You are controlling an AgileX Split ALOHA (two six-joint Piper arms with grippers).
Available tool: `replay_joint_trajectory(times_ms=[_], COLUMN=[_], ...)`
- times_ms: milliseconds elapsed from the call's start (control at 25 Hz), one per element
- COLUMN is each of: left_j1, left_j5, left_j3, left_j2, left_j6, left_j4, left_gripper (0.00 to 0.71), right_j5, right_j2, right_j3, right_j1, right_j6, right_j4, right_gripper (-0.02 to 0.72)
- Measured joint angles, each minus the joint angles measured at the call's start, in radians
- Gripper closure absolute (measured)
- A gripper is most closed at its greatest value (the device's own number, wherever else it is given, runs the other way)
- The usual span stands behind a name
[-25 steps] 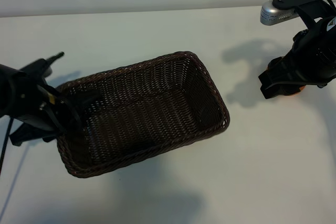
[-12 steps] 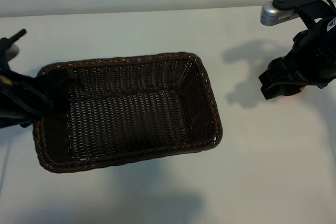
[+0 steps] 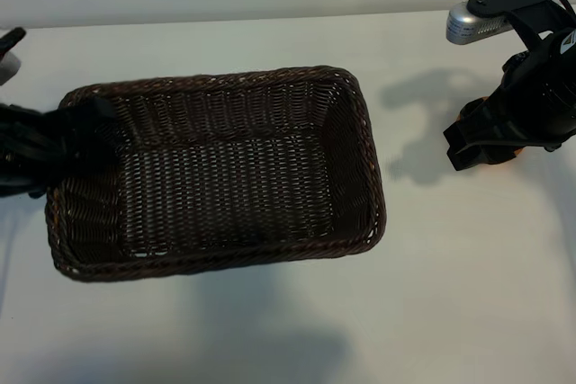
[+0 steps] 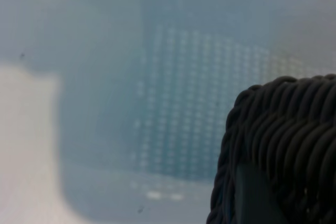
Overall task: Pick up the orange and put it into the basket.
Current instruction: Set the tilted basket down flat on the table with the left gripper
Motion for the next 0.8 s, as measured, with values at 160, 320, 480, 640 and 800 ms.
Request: replay_joint_trajectory(times_ms=[160,320,480,640,800], left_j1=[0.000,0.000,-0.002,-0.034,-0.096], left_j5=[0.015,0.026,0.036,0.036,0.035], left_j3=[-0.085,-0.188,-0.282,-0.366,-0.446], left_j2=[0.079,0.176,0.268,0.357,0.448], left_j6=[0.021,0.028,0.031,0.033,0.031], left_j4=[-0.002,-0.004,-0.006,-0.007,-0.008], left_gripper=[0.387,0.387,0.387,0.387,0.387], right_j5=[0.000,0.000,0.000,0.000,0.000], right_j2=[0.000,0.000,0.000,0.000,0.000], right_j3=[0.000,0.000,0.000,0.000,0.000], right_j1=[0.000,0.000,0.000,0.000,0.000], right_j6=[0.000,0.000,0.000,0.000,0.000], right_j4=[0.000,0.000,0.000,0.000,0.000], right_gripper=[0.171,0.173,0.173,0.173,0.173])
